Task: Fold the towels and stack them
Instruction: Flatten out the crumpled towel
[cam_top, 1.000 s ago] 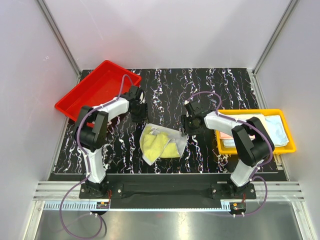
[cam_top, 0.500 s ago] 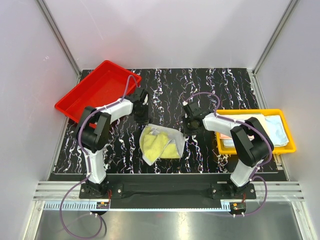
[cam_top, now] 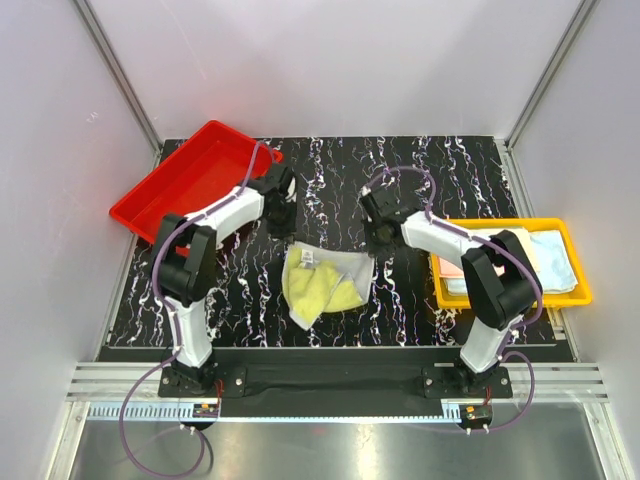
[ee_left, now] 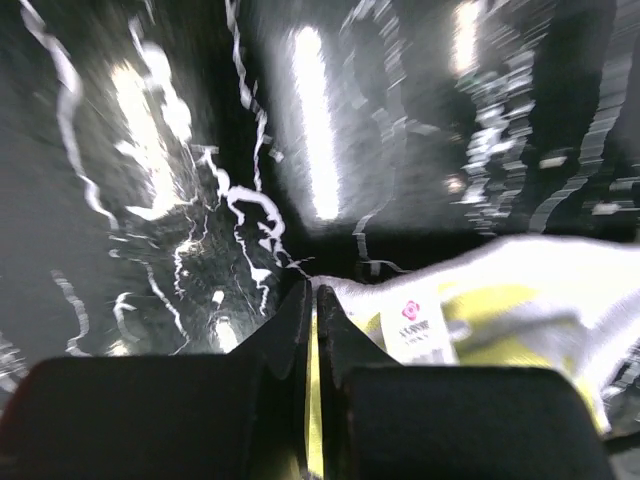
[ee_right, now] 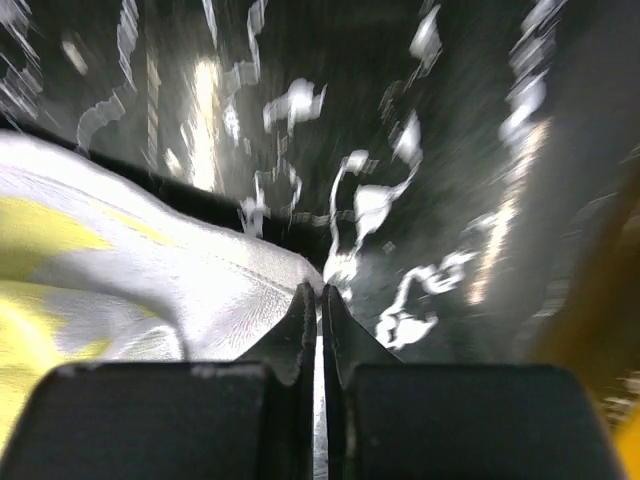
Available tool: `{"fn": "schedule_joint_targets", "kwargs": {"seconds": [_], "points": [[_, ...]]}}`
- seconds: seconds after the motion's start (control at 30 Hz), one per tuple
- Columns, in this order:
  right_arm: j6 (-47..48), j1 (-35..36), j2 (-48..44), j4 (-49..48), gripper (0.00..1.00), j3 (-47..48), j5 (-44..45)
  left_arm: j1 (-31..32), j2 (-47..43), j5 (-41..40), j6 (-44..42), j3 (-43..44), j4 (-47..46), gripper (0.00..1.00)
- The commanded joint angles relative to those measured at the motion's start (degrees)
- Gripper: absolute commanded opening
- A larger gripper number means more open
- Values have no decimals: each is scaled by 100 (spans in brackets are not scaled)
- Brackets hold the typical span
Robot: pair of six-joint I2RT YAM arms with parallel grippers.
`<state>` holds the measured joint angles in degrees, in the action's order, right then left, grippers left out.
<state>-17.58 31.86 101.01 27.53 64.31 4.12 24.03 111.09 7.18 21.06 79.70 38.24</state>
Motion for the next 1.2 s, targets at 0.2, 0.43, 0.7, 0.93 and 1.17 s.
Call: {"fn": "schedule_joint_targets", "kwargs": {"seconds": [0.2, 0.43, 0.7, 0.93, 1.17], "points": [[1177, -145, -486, 1069, 0, 2619, 1644, -337, -1299, 117, -365, 2127, 535, 0], [1319, -136, -1502, 1738, 0, 3650, 1725, -338, -2415, 283, -313, 2305, 501, 0], [1074, -109, -3727, 1485, 0, 2157, 82, 126, -4347, 1066, -392, 1005, 0, 0], [432, -92, -5212, 1238, 0, 1505, -595, 1260, -5026, 900, -111, 678, -71, 0], [-149, -92, -5715, 992, 0, 1864, -693, 2062, -4966, 170, 21, 1740, 499, 0]]}}
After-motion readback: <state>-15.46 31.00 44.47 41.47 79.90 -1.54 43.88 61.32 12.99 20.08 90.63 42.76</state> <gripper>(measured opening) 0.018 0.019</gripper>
